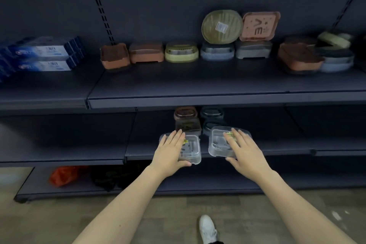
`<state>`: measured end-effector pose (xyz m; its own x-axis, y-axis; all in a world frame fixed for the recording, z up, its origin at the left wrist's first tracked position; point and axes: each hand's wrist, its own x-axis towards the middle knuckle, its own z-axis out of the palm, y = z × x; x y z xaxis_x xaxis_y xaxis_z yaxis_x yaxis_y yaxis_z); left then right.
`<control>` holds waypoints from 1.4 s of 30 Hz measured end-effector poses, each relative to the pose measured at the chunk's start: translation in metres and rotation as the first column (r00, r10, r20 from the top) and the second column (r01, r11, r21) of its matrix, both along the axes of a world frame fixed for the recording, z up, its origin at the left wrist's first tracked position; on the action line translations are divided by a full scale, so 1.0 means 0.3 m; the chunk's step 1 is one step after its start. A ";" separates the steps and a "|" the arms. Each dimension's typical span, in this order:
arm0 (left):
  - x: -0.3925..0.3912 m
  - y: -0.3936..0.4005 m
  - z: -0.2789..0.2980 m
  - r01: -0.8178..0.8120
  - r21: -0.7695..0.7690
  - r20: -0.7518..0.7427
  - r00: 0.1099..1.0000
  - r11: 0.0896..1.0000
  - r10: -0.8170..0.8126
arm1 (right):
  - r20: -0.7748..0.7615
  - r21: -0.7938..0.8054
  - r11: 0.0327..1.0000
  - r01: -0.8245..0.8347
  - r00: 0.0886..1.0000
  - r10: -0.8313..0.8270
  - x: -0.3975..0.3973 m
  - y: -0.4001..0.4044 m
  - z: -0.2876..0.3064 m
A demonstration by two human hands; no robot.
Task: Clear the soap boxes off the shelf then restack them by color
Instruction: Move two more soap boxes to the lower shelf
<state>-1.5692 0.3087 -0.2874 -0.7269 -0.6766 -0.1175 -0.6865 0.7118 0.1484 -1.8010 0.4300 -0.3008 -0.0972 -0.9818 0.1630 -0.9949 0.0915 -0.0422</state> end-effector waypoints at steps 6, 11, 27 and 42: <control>-0.089 -0.087 -0.194 -0.026 0.072 0.035 0.999 0.997 0.023 | 0.038 0.110 0.994 -0.010 0.999 0.006 -0.058 -0.107 -0.196; -0.150 -0.181 -0.382 -0.024 0.082 0.077 0.997 0.996 0.018 | 0.077 0.157 0.986 -0.050 0.996 0.039 -0.123 -0.202 -0.372; -0.308 -0.375 -0.646 -0.053 0.066 0.054 0.997 0.996 0.049 | 0.114 0.228 0.972 -0.056 0.993 0.030 -0.230 -0.389 -0.595; -0.333 -0.357 -0.635 -0.099 0.028 0.174 0.980 0.995 0.093 | 0.027 0.257 0.966 -0.006 1.000 -0.001 -0.202 -0.358 -0.645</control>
